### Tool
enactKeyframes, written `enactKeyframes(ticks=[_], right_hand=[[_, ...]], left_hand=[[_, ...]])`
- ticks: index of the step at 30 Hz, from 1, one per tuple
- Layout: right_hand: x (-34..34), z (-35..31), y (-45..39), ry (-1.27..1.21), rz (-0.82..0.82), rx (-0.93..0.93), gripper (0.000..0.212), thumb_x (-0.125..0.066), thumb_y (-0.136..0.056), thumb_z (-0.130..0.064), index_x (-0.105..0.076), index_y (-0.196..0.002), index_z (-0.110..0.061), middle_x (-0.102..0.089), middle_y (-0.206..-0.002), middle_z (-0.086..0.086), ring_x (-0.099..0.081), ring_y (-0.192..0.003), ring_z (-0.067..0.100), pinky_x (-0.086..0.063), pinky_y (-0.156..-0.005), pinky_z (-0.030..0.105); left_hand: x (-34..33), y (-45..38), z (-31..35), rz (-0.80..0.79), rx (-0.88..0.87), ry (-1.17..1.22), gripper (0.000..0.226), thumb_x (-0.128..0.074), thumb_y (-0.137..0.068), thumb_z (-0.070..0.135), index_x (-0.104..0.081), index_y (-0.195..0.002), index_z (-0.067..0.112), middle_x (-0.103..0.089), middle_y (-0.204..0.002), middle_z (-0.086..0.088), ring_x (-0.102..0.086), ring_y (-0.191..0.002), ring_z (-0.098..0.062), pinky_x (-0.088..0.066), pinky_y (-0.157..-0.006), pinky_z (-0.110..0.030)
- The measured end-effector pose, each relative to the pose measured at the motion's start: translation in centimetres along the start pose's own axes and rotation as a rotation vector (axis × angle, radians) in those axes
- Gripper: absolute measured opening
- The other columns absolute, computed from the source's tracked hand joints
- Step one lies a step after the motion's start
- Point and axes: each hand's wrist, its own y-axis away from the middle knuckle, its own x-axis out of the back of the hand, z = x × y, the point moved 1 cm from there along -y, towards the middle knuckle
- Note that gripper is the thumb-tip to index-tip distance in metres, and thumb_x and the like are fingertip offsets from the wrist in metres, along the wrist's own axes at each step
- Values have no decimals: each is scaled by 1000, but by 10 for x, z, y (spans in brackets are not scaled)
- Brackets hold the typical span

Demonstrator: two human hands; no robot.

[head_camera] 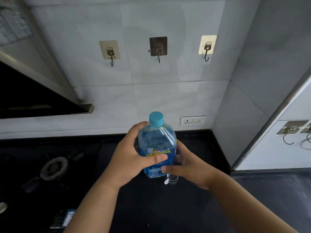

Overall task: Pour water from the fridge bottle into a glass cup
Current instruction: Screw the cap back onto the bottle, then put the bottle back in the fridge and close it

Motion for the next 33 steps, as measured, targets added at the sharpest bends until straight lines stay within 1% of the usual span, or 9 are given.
enactKeyframes(ticks=[4,8,13,16,21,24,28,31,33], right_hand=[[-5,-9,-4,-26,26,36,76,-84,-86,-7,-50,-146,-37,-64,-142,-2,-63,-130,25,-52,-107,56],[-7,-16,-1,-2,47,75,70,-81,-88,-6,-52,-146,-34,-66,-139,-3,-64,-129,24,-53,-106,55],[-4,-20,7,34,51,146,73,-78,-90,-3,-46,-151,-29,-66,-139,-4,-65,-128,20,-55,-105,48],[0,-18,6,30,4,170,76,-78,-91,-5,-43,-154,-31,-64,-142,-4,-64,-129,20,-53,-107,49],[-1,-18,-3,41,-205,177,76,-78,-91,-9,-42,-154,-33,-63,-143,-9,-63,-129,15,-55,-105,43],[-13,-16,-3,63,-332,171,76,-82,-87,-17,-43,-149,-38,-62,-142,-16,-62,-130,10,-56,-102,36],[-48,-9,-2,57,-508,119,77,-86,-81,-19,-47,-145,-38,-62,-140,-15,-62,-130,12,-57,-102,41],[-92,-4,11,50,-662,65,74,-86,-80,-16,-50,-141,-37,-64,-138,-14,-62,-130,13,-57,-102,44],[-127,-1,20,57,-754,44,73,-86,-81,-14,-50,-140,-38,-63,-138,-15,-61,-131,13,-56,-103,44]], left_hand=[[5,-3,6,8,-7,-9,85,-95,-70,15,-53,-139,41,-70,-129,11,-69,-119,-14,-58,-99,-49],[8,1,11,-6,-46,-108,87,-90,-78,27,-41,-147,45,-66,-130,21,-67,-121,-7,-58,-100,-41],[2,9,19,113,-88,-87,83,-92,-72,18,-52,-144,26,-71,-128,4,-70,-118,-18,-59,-98,-48],[-7,20,27,194,-76,-67,83,-93,-71,13,-53,-143,26,-72,-128,3,-70,-119,-19,-58,-99,-48],[-14,52,37,419,-10,-106,84,-97,-71,15,-54,-141,32,-71,-129,5,-69,-121,-18,-56,-103,-51],[-21,84,42,542,40,-127,81,-96,-71,14,-56,-139,33,-72,-127,8,-70,-118,-14,-58,-102,-45],[-26,141,45,733,113,-152,83,-96,-72,16,-53,-141,33,-72,-126,10,-71,-117,-14,-59,-99,-44],[-24,197,52,850,192,-151,82,-95,-72,18,-52,-140,36,-72,-124,13,-72,-113,-9,-62,-91,-34],[-20,235,60,935,228,-178,80,-94,-71,23,-51,-134,45,-71,-121,22,-71,-110,-1,-62,-84,-25]])
